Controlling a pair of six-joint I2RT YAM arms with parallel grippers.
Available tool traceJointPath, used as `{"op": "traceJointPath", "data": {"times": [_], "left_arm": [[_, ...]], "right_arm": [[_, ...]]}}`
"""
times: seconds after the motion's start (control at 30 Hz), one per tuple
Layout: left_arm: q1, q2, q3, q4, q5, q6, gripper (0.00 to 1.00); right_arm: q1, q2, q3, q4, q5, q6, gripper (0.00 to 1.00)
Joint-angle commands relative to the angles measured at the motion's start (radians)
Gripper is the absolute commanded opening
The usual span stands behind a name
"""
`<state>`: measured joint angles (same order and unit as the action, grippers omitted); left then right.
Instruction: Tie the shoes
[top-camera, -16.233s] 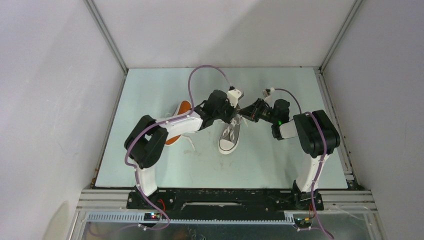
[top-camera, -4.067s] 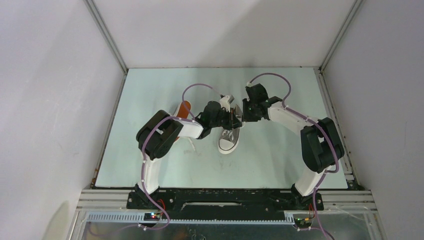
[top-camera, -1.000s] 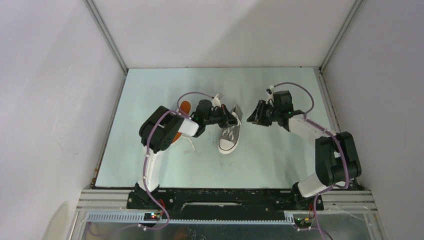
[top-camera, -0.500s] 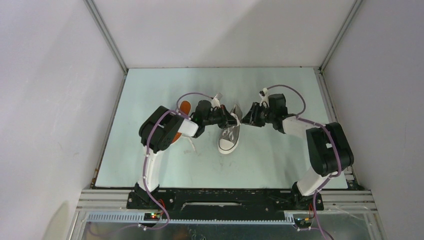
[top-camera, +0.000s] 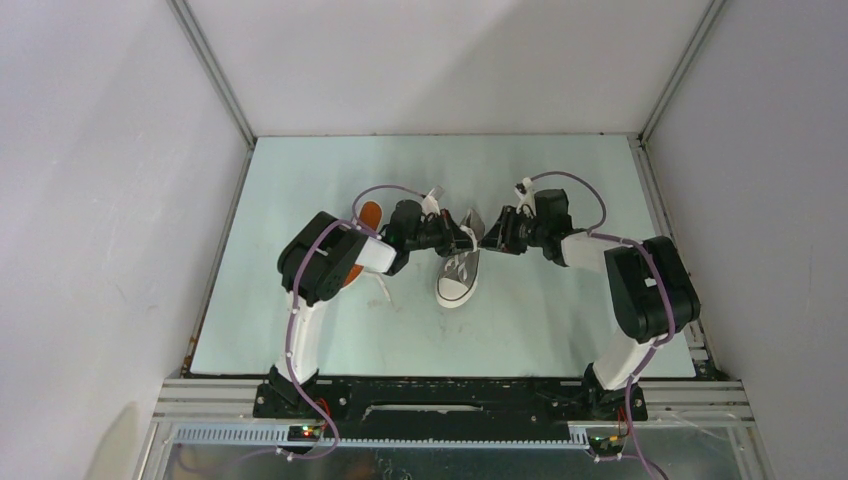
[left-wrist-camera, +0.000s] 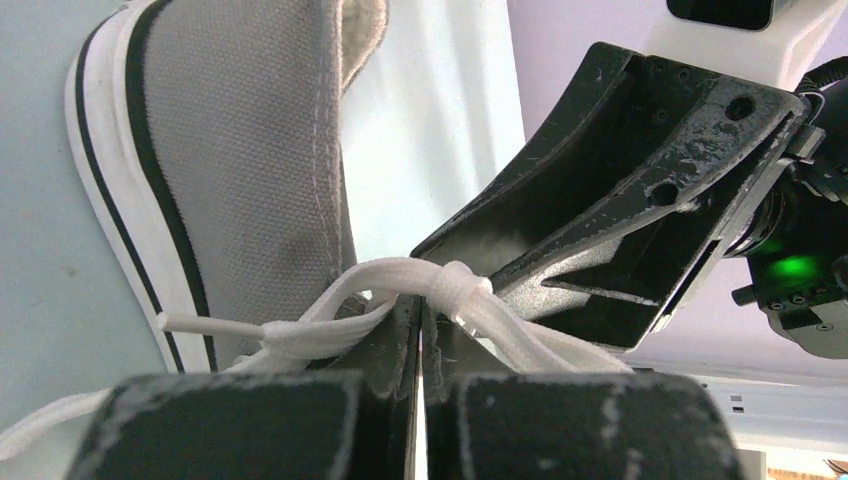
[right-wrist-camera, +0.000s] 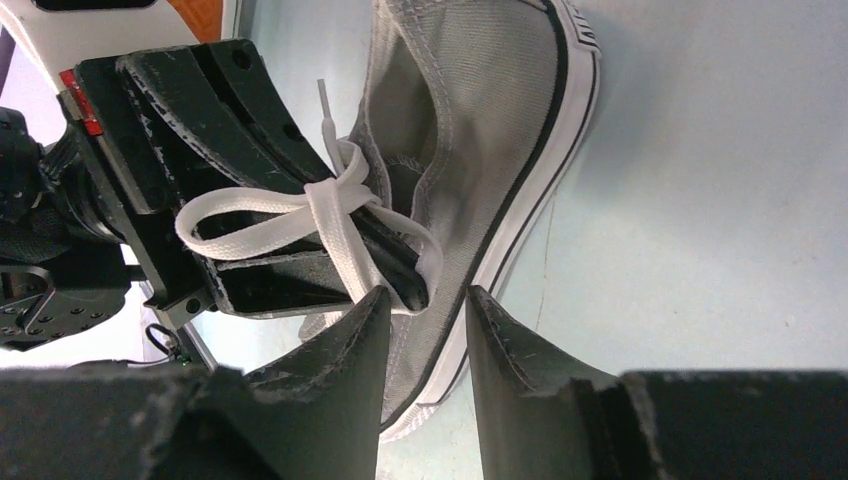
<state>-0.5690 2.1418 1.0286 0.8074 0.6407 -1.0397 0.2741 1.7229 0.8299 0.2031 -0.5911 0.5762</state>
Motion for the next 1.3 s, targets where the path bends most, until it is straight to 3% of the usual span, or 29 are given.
{"op": "traceJointPath", "data": {"times": [0.0,0.3,0.43,0.7,0.97,1.27], "left_arm": [[0.008,0.004,-0.005,-0.001,0.009,0.002,0.01],[0.008,0.006,0.003,-0.006,0.009,0.0,0.01],[0.008,0.006,0.002,0.005,0.014,-0.007,0.01],[0.008,0.0,-0.012,0.013,0.019,-0.011,0.04],[0.014,-0.047,-0.034,-0.045,-0.002,0.026,0.07],[0.017,-0.198,-0.049,-0.282,-0.079,0.189,0.16]], "right_arm": [[0.018,0.009,0.0,0.068,-0.039,0.01,0.37],[0.029,0.006,0.0,0.074,-0.063,0.015,0.39],[0.029,0.013,0.002,0.093,-0.067,0.027,0.35],[0.028,0.02,0.014,0.078,-0.047,0.026,0.0],[0.047,-0.039,0.031,-0.02,0.054,-0.045,0.0],[0.072,-0.069,0.057,-0.105,0.19,-0.081,0.0]]}}
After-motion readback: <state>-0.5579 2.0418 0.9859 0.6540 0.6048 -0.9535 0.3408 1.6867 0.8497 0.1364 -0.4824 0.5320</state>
